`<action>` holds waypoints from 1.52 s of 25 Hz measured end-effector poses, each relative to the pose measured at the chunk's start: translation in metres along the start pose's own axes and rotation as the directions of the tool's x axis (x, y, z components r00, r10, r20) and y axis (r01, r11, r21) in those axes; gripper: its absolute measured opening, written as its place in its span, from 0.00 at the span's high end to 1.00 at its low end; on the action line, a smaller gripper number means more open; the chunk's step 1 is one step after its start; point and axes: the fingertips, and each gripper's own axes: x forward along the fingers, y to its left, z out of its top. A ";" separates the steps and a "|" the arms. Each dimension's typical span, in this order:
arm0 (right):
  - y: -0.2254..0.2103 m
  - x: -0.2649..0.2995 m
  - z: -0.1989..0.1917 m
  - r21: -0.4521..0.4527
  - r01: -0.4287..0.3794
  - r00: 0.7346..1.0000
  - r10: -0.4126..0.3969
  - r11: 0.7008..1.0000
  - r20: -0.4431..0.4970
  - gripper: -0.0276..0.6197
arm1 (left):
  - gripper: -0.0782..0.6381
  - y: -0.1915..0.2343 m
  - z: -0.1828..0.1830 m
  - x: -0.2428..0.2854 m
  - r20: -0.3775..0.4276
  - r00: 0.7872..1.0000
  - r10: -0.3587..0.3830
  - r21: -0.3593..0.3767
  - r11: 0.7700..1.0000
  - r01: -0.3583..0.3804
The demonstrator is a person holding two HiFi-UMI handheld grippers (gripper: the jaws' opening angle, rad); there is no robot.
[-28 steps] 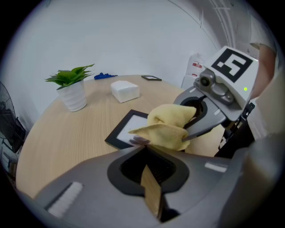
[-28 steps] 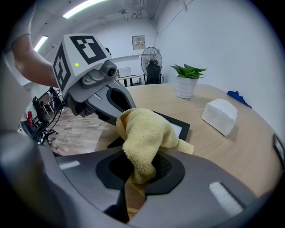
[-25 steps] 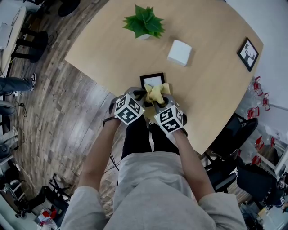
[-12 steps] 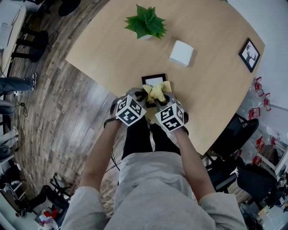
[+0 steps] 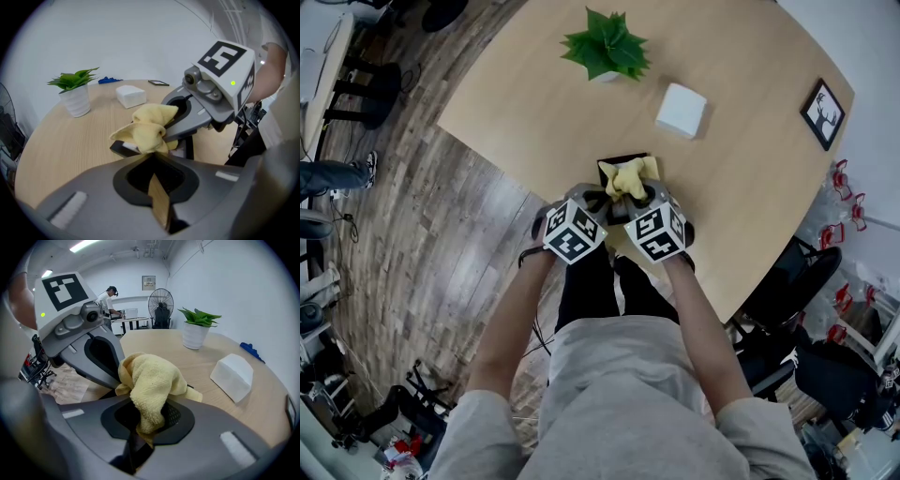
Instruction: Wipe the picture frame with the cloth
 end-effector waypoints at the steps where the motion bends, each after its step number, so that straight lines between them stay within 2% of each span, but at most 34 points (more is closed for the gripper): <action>1: -0.002 0.002 0.002 0.000 0.001 1.000 -0.001 1.000 0.001 0.87 | 0.82 0.000 0.000 0.000 0.000 1.000 -0.001 0.000 1.000 0.001; 17: -0.017 0.016 0.019 -0.010 0.015 0.999 -0.015 1.000 0.029 0.87 | 0.82 0.002 0.000 0.001 0.014 1.000 -0.008 -0.012 1.000 0.008; 29: -0.024 0.019 0.028 -0.023 0.061 0.996 -0.060 0.998 0.064 0.88 | 0.82 0.001 0.000 0.000 0.026 0.999 -0.021 -0.015 1.000 0.022; 38: -0.033 0.019 0.037 0.015 0.097 0.989 -0.098 0.995 0.110 0.88 | 0.82 0.001 0.001 0.000 0.041 0.999 -0.029 -0.017 0.999 0.030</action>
